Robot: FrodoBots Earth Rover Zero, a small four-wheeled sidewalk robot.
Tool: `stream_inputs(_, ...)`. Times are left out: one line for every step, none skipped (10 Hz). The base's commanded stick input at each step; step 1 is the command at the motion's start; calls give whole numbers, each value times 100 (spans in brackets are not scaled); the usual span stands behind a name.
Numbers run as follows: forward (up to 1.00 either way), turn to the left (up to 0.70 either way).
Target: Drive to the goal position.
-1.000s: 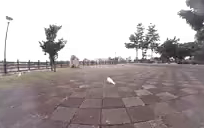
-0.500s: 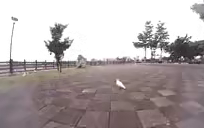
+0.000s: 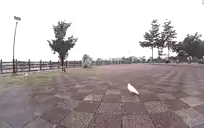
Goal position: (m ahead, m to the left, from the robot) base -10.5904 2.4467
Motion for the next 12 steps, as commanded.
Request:
stream_inputs(100, 4)
stream_inputs(100, 0)
stream_inputs(100, 0)
stream_inputs(100, 0)
stream_inputs(100, 0)
stream_inputs(100, 0)
stream_inputs(100, 0)
stream_inputs(100, 0)
stream_inputs(100, 0)
stream_inputs(100, 0)
stream_inputs(100, 0)
stream_inputs(100, 0)
